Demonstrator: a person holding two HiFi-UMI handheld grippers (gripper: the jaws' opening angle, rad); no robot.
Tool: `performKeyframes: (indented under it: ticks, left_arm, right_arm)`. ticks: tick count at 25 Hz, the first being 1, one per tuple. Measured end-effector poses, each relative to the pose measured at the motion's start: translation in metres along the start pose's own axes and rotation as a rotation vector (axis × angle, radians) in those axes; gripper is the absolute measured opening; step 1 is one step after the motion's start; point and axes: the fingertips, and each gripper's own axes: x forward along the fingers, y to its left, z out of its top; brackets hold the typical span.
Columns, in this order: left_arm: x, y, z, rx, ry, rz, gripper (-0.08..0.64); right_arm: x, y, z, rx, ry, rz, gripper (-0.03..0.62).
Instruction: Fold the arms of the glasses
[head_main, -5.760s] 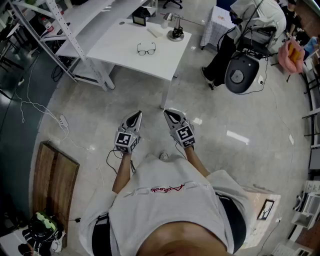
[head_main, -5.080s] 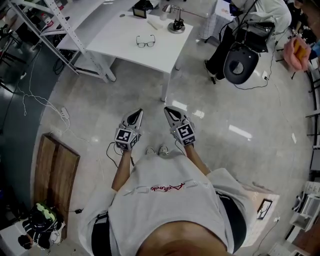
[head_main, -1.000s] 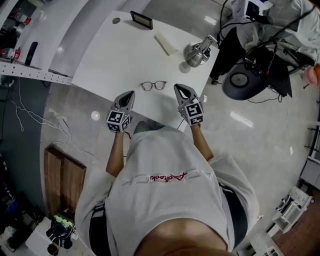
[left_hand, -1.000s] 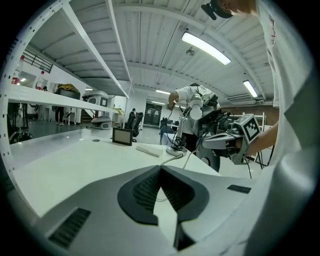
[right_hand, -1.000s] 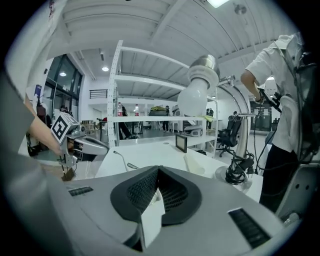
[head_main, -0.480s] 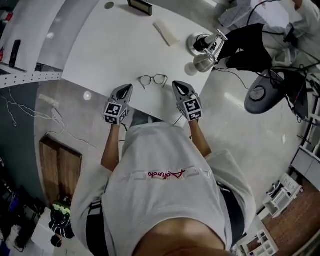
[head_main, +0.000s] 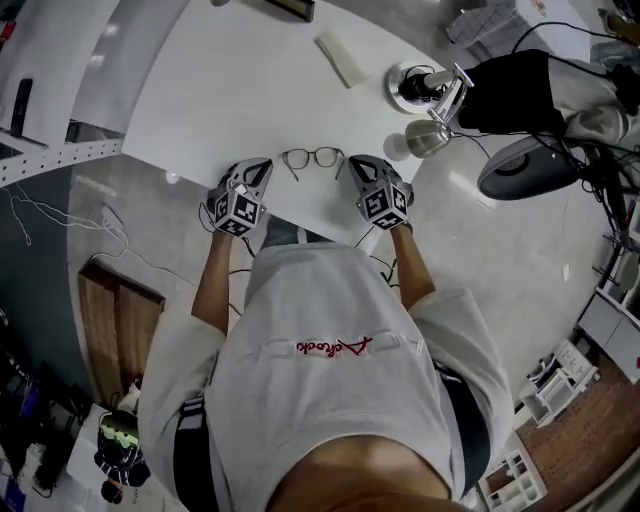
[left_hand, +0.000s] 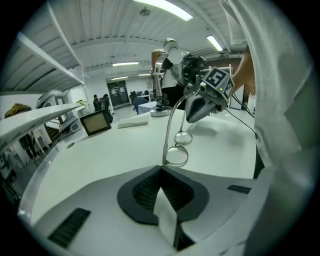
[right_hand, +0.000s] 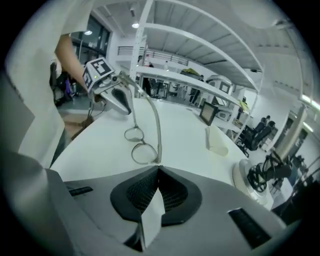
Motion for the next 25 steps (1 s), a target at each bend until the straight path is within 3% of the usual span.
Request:
performKeyframes:
  ticks: [2,4,8,11,20,25]
  left_arm:
    - [0.006,-0.002,-0.002,0.101,0.034,-0.015,0.021]
    - [0.009,-0.004,-0.003,0.149,0.046,-0.027,0.021]
    - [0.011,-0.003,-0.003,0.11,0.04,-0.027,0.028]
    - [0.01,-0.001,0.001,0.098,0.029,-0.036,0.096]
    - [0.012,0.0,0.018,0.168,0.012,-0.06,0.11]
    - [0.014,-0.003,0.022,0.198,0.012,-0.085,0.11]
  right_arm:
    - [0.005,0.003,-0.005,-0.123,0.034,0.019,-0.006]
    - [0.008,0.006,-0.006,-0.207,0.046,0.042,-0.006]
    - [0.01,0.002,0.002,-0.199,0.009,0.081,-0.003]
    - [0.013,0.002,0.006,-0.189,-0.008,0.126,0.095]
    - [0.011,0.003,0.026,-0.29,-0.058,0.164,0.094]
    - [0.007,0.008,0.036,-0.356,-0.075,0.184,0.062]
